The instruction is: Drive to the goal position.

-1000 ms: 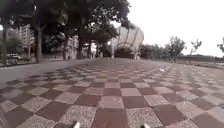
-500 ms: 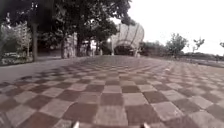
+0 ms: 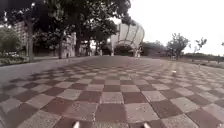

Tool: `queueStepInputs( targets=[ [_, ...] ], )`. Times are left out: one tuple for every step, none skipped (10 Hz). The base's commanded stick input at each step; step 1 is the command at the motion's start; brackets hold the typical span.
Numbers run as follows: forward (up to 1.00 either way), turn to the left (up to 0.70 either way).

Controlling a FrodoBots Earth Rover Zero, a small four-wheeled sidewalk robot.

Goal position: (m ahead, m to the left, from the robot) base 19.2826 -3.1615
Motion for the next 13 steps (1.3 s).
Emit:
queueStepInputs(
  targets=[
    [0.7, 0.0],
    [0.7, 0.0],
    [0.7, 0.0],
    [0.7, 0.0],
    [0.7, 0.0],
    [0.7, 0.0],
    [0.7, 0.0],
    [0.7, 0.0],
    [0.7, 0.0],
    [0.7, 0.0],
    [0.7, 0.0],
    [0.7, 0.0],
    [0.7, 0.0]
  ],
)
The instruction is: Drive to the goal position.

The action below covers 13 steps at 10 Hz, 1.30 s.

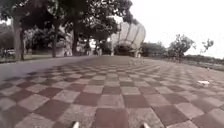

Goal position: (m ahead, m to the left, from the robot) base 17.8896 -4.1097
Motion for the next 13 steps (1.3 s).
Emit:
queueStepInputs(
  targets=[
    [0.7, 0.0],
    [0.7, 0.0],
    [0.7, 0.0],
    [0.7, 0.0],
    [0.7, 0.0],
    [0.7, 0.0],
    [0.7, 0.0],
    [0.7, 0.0],
    [0.7, 0.0],
    [0.7, 0.0],
    [0.7, 0.0],
    [0.7, 0.0],
    [0.7, 0.0]
  ],
)
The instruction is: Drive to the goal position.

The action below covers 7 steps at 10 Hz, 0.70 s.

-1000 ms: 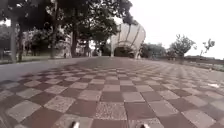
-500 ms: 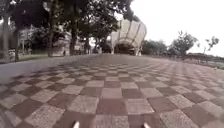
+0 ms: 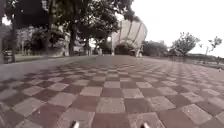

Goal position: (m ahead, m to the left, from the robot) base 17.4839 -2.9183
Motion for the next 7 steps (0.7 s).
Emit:
queueStepInputs(
  targets=[
    [0.7, 0.0],
    [0.7, 0.0],
    [0.7, 0.0],
    [0.7, 0.0],
    [0.7, 0.0],
    [0.7, 0.0],
    [0.7, 0.0]
  ],
)
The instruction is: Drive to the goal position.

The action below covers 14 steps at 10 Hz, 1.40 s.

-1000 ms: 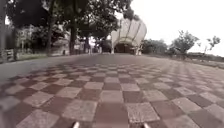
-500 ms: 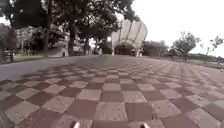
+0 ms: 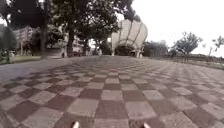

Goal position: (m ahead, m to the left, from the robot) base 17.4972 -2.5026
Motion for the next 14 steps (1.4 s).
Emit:
queueStepInputs(
  targets=[
    [0.7, 0.0],
    [0.7, 0.0],
    [0.7, 0.0],
    [0.7, 0.0],
    [0.7, 0.0],
    [0.7, 0.0],
    [0.7, 0.0],
    [0.7, 0.0],
    [0.7, 0.0],
    [0.7, 0.0],
    [0.7, 0.0],
    [0.7, 0.0],
    [0.7, 0.0],
    [0.7, 0.0]
  ],
)
